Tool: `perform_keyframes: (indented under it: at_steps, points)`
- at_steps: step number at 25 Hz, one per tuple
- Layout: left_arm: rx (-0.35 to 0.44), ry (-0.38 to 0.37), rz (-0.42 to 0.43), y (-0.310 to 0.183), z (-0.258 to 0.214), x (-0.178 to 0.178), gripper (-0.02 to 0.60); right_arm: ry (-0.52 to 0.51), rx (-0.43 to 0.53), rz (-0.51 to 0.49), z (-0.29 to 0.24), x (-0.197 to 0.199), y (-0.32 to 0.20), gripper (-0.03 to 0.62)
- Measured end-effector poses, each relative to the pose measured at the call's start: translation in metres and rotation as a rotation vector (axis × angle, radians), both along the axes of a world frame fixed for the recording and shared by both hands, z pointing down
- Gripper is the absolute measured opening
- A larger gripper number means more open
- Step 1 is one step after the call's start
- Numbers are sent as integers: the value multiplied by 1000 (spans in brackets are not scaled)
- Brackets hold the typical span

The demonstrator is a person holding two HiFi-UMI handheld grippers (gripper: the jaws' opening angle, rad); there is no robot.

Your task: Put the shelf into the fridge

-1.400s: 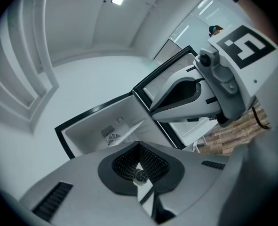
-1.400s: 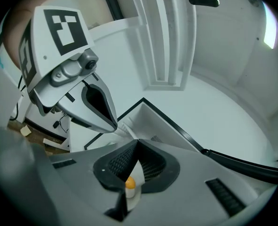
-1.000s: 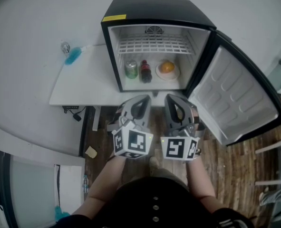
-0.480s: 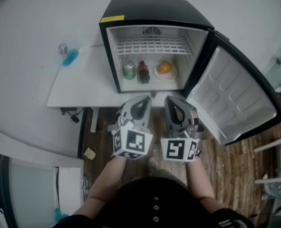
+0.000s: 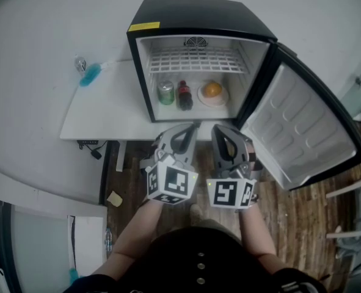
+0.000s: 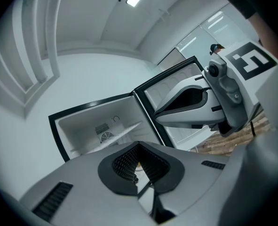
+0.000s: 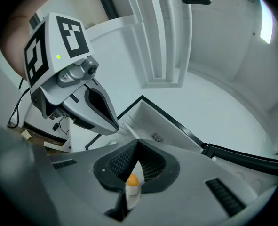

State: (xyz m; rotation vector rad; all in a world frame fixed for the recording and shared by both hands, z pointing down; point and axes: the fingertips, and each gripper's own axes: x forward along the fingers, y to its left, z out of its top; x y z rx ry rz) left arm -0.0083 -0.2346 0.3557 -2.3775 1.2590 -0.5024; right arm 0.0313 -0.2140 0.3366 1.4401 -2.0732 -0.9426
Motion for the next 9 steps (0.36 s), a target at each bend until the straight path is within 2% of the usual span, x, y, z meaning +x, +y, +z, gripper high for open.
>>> perform_keyframes:
  at_steps: [9]
  points:
    - [-3,20,9,-12,-4,6,6,-27,-19,-7,4,3,-12,8]
